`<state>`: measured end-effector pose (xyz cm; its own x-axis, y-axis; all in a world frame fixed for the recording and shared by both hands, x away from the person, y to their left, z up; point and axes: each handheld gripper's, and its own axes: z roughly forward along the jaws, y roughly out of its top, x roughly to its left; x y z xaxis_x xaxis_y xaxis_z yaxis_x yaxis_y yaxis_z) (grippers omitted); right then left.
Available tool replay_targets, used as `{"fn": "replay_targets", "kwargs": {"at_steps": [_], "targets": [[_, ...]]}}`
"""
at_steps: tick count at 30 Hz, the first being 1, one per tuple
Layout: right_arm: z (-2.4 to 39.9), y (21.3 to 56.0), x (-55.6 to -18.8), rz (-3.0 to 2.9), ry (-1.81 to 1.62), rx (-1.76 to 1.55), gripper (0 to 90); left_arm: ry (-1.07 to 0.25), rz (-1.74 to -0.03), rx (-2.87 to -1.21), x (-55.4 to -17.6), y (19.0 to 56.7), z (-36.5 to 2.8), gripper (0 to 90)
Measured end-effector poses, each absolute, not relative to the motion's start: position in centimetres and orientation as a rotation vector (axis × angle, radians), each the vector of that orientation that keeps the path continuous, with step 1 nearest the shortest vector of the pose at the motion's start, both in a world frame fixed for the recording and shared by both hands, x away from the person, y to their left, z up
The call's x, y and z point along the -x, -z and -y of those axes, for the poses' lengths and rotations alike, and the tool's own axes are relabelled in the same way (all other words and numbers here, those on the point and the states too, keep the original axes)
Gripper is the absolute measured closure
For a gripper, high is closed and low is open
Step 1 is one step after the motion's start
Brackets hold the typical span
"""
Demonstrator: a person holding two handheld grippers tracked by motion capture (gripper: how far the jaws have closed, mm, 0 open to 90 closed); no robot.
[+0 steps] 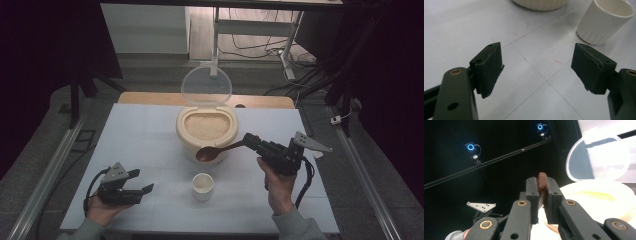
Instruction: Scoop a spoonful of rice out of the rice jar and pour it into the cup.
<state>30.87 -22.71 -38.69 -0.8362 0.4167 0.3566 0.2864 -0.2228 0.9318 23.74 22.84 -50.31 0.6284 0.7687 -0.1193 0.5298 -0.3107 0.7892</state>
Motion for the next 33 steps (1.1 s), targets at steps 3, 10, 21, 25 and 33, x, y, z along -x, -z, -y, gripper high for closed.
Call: {"fn": "replay_targets", "kwargs": {"at_steps": [3, 10, 21, 25, 33], "targets": [[22.9, 38.5, -31.0, -1.888, -2.226, -0.866, 82.8, -0.354, -1.020, -1.995, -23.7, 50.3, -22.8, 24.8], [23.7, 37.5, -32.1, -1.812, -2.227, -0.890, 82.8, -0.344, -1.018, -2.005, -23.9, 50.4, -22.7, 24.8], [23.9, 35.4, -35.3, -1.745, -2.082, -0.952, 82.8, -0.337, -1.016, -2.010, -24.0, 50.5, -22.6, 24.4], [23.4, 35.0, -36.1, -1.754, -2.013, -0.956, 82.8, -0.331, -1.013, -2.016, -24.0, 50.5, -22.5, 24.3], [22.0, 35.2, -37.8, -1.812, -1.834, -0.976, 82.8, -0.325, -1.012, -2.021, -24.1, 50.6, -22.5, 24.1]]}}
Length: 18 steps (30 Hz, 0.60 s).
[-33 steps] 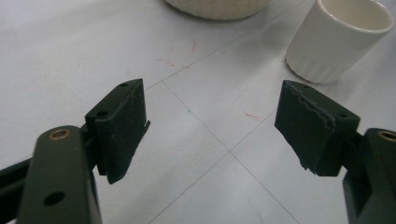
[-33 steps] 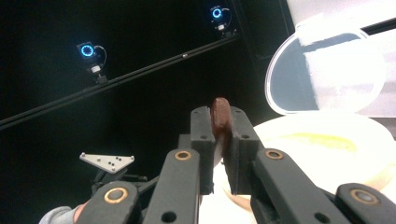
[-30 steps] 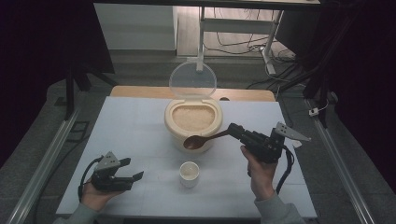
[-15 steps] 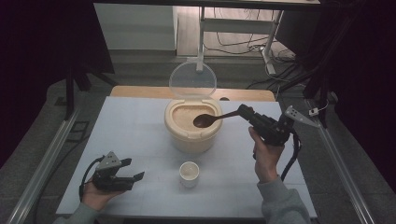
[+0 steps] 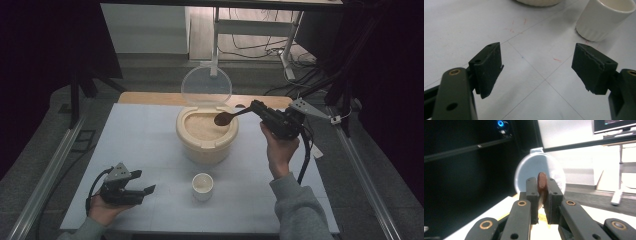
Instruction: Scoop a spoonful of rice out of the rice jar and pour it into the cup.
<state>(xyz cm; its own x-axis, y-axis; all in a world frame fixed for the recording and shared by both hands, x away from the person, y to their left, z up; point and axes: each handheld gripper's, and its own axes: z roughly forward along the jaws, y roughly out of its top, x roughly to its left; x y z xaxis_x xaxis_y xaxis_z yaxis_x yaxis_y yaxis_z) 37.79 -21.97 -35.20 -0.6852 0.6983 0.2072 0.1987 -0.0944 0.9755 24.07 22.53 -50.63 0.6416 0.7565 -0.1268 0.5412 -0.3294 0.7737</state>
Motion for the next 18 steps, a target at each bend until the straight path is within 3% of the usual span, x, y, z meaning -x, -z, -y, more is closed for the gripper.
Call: {"fn": "replay_targets", "kwargs": {"at_steps": [18], "targets": [[19.7, 36.2, -39.0, -1.941, -1.662, -0.961, 82.8, -0.319, -1.011, -2.032, -24.1, 50.8, -22.3, 23.9]]}}
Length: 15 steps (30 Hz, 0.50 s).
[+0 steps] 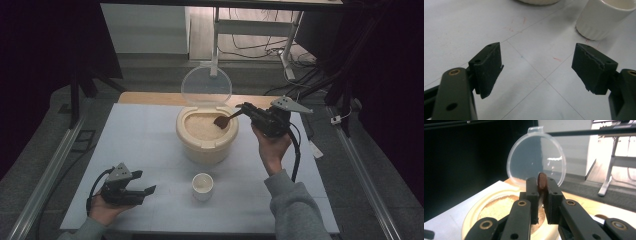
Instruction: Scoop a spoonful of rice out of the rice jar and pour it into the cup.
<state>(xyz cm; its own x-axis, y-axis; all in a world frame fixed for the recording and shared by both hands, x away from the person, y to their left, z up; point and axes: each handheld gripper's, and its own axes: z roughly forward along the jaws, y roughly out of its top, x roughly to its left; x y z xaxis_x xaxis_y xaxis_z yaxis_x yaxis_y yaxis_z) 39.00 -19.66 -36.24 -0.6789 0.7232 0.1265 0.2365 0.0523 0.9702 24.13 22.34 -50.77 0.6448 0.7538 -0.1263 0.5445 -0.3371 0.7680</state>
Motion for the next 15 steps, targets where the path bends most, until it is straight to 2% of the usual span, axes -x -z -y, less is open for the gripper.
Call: {"fn": "replay_targets", "kwargs": {"at_steps": [15], "targets": [[20.3, 39.4, -40.6, -1.934, -1.866, -1.311, 82.9, -0.318, -1.009, -2.041, -24.3, 50.9, -22.2, 23.6]]}}
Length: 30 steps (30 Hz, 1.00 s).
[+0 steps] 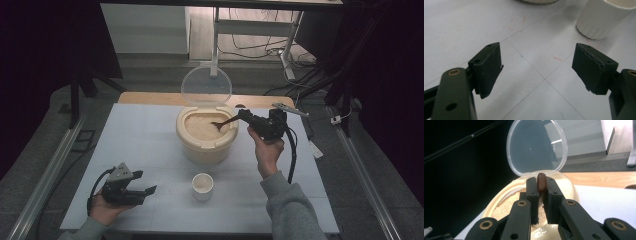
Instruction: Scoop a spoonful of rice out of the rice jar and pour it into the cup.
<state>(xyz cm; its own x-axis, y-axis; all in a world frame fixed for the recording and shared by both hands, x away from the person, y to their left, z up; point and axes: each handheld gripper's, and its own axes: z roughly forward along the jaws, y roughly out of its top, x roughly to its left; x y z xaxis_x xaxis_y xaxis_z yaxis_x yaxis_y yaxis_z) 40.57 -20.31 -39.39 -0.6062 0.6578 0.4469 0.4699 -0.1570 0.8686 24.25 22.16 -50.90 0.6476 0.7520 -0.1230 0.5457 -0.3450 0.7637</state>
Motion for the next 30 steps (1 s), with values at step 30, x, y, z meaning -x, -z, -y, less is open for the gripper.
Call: {"fn": "replay_targets", "kwargs": {"at_steps": [30], "targets": [[22.7, 40.7, -41.6, -1.760, -2.114, -1.768, 82.9, -0.325, -1.000, -2.056, -24.3, 51.0, -22.0, 23.6]]}}
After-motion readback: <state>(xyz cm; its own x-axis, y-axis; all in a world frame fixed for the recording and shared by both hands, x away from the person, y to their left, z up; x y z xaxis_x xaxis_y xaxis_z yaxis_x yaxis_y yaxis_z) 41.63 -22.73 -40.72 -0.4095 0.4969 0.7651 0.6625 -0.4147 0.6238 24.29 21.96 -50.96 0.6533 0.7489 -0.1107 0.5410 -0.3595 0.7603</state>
